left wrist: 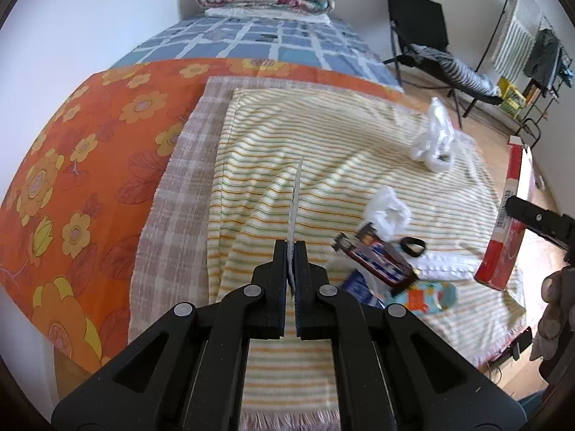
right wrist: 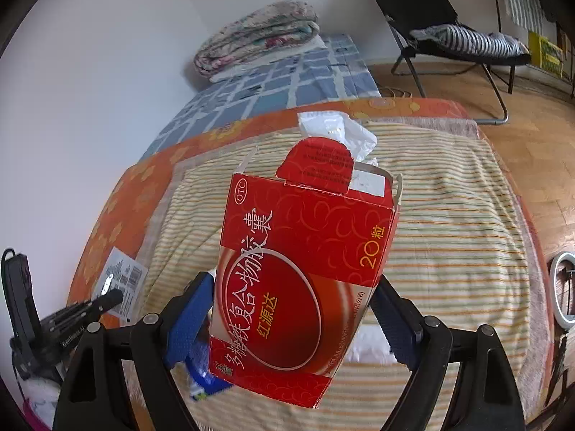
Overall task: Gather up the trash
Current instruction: 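Lift the red box with the right gripper while the left lifts the white packet, then open the right gripper over the blue basket while the left drops the white packet in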
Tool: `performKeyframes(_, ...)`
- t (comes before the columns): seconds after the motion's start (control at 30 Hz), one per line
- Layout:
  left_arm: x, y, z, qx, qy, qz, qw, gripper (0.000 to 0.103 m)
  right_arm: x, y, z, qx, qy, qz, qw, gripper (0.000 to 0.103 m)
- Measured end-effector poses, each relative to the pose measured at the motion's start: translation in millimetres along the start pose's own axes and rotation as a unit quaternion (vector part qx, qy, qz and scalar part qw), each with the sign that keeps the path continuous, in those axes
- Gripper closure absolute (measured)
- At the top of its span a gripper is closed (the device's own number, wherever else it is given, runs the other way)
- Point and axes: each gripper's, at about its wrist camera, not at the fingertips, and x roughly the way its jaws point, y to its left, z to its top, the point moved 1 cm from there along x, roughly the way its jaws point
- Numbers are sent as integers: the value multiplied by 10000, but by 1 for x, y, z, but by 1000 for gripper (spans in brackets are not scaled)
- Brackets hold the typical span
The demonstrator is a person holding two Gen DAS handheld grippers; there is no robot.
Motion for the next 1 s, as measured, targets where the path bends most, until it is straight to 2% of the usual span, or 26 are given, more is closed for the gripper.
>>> performKeyframes(0.2, -38, -9, -18, 187, -214, -178, 9994, 102, -31, 14, -22, -265, -75, 161, 9995, 15)
performKeyframes(0.37, -61, -21, -44, 371, -254, -302, 9985, 102, -54, 27, -52, -596, -123, 177, 9980, 15)
performKeyframes(0.67, -79, -42, -107, 673, -64, -485, 9965, 102, -76, 44, -118, -1031, 26, 200, 9945, 15)
performKeyframes(1.0, -74, -53, -171, 832, 302, -575, 9944, 102, -72, 47, -181, -1237, 355, 127, 9916, 14)
